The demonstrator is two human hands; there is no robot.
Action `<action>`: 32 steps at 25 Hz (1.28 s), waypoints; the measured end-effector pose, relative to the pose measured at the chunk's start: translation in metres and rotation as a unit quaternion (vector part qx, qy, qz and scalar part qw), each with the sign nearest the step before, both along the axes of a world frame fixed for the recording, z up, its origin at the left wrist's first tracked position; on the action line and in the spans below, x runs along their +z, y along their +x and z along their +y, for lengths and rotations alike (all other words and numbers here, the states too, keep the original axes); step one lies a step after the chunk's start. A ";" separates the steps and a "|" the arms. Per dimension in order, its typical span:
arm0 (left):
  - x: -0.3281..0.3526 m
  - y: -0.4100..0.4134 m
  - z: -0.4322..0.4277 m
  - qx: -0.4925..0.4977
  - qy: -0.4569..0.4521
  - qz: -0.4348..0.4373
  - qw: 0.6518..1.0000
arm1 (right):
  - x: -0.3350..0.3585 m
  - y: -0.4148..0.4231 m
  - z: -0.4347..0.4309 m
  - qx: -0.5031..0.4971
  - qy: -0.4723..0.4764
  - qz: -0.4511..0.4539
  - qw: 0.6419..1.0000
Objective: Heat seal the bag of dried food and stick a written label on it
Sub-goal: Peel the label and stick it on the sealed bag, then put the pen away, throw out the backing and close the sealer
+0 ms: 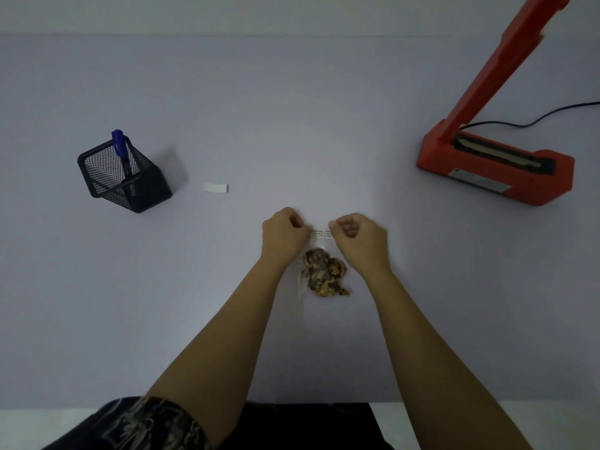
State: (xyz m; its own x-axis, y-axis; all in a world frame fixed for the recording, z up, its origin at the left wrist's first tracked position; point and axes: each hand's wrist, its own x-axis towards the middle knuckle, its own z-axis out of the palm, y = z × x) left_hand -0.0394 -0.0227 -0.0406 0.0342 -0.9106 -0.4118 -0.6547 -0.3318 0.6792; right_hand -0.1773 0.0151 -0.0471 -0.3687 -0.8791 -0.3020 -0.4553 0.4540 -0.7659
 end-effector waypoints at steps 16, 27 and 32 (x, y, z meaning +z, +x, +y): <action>0.032 0.043 0.018 0.082 0.029 0.160 0.983 | 0.037 0.038 0.024 -0.086 -0.017 -0.082 0.993; 0.047 0.032 -0.201 0.133 -0.038 0.186 0.973 | 0.042 0.027 -0.210 -0.021 -0.100 -0.065 0.993; 0.006 0.017 -0.281 0.139 -0.050 0.129 0.981 | 0.003 0.013 -0.294 0.016 -0.095 -0.024 0.995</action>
